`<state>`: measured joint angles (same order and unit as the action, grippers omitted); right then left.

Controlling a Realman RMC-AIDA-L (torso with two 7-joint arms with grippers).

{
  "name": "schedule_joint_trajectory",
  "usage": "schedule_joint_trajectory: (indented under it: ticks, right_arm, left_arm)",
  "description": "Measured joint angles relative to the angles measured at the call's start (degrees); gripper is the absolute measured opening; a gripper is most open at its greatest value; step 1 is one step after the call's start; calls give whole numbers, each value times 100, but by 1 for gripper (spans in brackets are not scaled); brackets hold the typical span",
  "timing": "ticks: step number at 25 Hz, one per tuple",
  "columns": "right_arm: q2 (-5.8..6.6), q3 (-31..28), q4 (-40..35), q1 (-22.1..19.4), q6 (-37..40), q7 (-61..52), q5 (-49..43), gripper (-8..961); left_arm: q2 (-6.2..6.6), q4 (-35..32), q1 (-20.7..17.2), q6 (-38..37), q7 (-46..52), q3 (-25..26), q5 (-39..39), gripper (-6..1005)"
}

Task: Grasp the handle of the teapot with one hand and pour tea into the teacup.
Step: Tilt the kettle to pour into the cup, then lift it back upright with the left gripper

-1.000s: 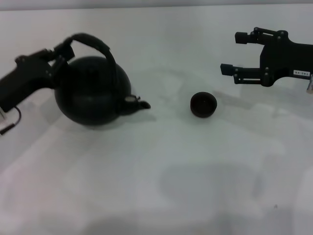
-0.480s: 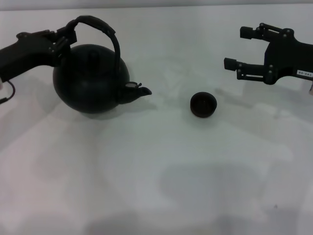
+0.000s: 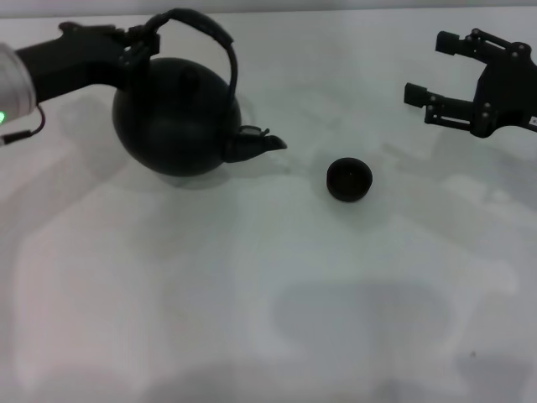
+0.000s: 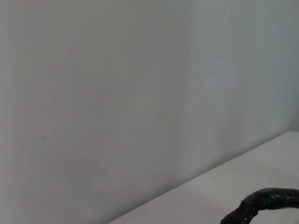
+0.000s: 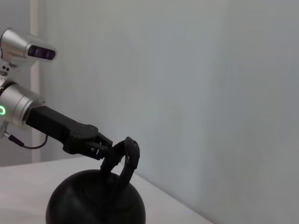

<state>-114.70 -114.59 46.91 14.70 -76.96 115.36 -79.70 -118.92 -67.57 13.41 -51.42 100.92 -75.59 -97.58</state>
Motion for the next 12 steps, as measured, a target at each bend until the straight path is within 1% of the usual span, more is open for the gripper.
schedule_joint_trajectory:
  ticks: [1, 3, 6, 10, 12]
  right_arm:
    - [0, -19, -4, -15, 0, 8, 20, 857]
    - [0, -64, -14, -33, -2, 20, 41, 857]
    - [0, -115, -56, -40, -45, 30, 82, 857]
    - [0, -130, -81, -107, -83, 102, 261, 857]
    - [1, -155, -81, -136, -100, 147, 317, 857]
  left_arm:
    - [-1, -209, 78, 24, 288, -90, -337, 157]
    - [-6, -393, 189, 34, 599, -168, -703, 153]
    - [-8, -593, 315, 38, 1033, -300, -1187, 153]
    - [-9, -868, 518, 49, 1804, -538, -2135, 152]
    - [-9, -947, 592, 67, 2089, -646, -2489, 151]
